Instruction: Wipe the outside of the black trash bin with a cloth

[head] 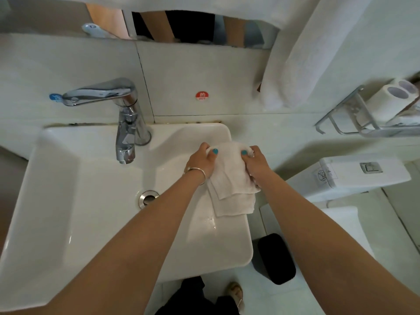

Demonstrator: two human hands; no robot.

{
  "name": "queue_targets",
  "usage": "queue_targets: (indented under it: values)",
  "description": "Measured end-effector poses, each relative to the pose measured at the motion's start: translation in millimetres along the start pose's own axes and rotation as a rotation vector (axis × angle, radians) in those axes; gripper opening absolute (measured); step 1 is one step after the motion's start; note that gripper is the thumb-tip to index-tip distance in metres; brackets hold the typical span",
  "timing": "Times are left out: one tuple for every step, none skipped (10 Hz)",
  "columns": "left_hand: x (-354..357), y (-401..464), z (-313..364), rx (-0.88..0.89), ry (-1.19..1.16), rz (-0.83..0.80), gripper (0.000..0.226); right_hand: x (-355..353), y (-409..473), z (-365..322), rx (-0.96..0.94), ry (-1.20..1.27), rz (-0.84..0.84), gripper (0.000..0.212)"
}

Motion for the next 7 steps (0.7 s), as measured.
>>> queue_targets:
  values:
    - [5,1,5,-0.058,0.12,-0.012,0.028,6,-2,1,0.096,-0.009,-0.03,0.024]
    - [7,-1,9,-0.092,0.171,0.0,0.031,3,-1,-2,0.124,-0.02,-0.035,0.027]
    - [4,-4,12,-0.071,0.145,0.077,0.03,-6,-4,-4,0.079,0.035,0.055,0.034]
    - [0,-14,24,0.071,0.119,0.214,0.043,-8,-10,-11,-0.075,0.075,0.121,0.038]
    - [20,-27,35,0.212,0.334,0.069,0.052,9,-21,-15,-0.195,-0.068,-0.001,0.046]
    - [36,-34,30,0.16,0.404,-0.113,0.053,19,-25,-10,-0.189,-0.28,-0.126,0.051]
    - [23,-33,36,0.134,0.509,-0.092,0.055,10,-23,-17,-0.185,-0.411,-0.171,0.053]
Point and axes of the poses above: each hand's wrist, its own y-axis towards the middle knuckle, its own x-axis out of the palm, z = x × y, the point moved 6 cm from there along y, towards the middle knuckle, and after that the axes turned 3 degrees about z, right-handed, at the moved point
